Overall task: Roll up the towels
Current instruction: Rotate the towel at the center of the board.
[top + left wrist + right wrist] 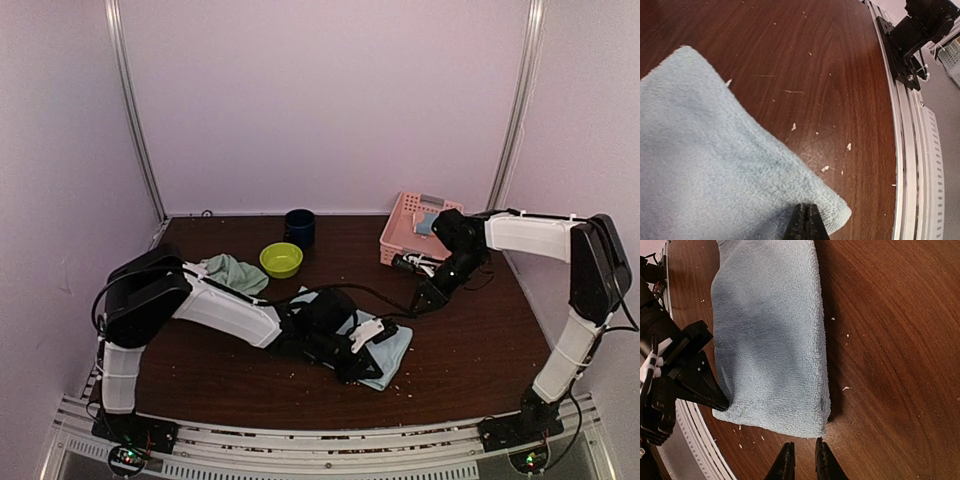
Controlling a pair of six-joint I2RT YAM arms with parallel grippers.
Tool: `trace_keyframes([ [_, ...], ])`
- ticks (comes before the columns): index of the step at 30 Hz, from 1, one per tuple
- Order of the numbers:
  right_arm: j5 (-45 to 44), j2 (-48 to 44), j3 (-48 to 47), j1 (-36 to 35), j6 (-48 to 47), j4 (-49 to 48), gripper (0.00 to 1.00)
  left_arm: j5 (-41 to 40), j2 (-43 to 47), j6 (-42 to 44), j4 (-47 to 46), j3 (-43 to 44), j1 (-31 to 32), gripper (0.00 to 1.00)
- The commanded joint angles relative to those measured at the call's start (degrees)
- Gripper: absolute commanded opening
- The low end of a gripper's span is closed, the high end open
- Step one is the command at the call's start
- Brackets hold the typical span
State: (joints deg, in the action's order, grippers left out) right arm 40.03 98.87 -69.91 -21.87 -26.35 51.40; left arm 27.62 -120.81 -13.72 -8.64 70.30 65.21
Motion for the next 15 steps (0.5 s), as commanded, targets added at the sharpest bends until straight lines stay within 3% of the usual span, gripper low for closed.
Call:
trace_keyframes([
  [1, -1.4, 1.3, 1.0, 0.0, 0.8, -0.9, 0.17, 1.4, -2.2, 3.3, -0.2, 3.7, 1.2, 0.00],
  [8, 1.4, 2.8, 0.7, -0.2, -1.5, 1.1, 0.17, -8.7, -8.8, 12.5, 15.4, 13.2, 5.3, 0.00],
  [15, 0.1, 3.2, 2.0, -1.5, -4.0, 3.7, 0.16, -15.2, -1.8, 13.0, 16.4, 12.2, 6.0, 0.00],
])
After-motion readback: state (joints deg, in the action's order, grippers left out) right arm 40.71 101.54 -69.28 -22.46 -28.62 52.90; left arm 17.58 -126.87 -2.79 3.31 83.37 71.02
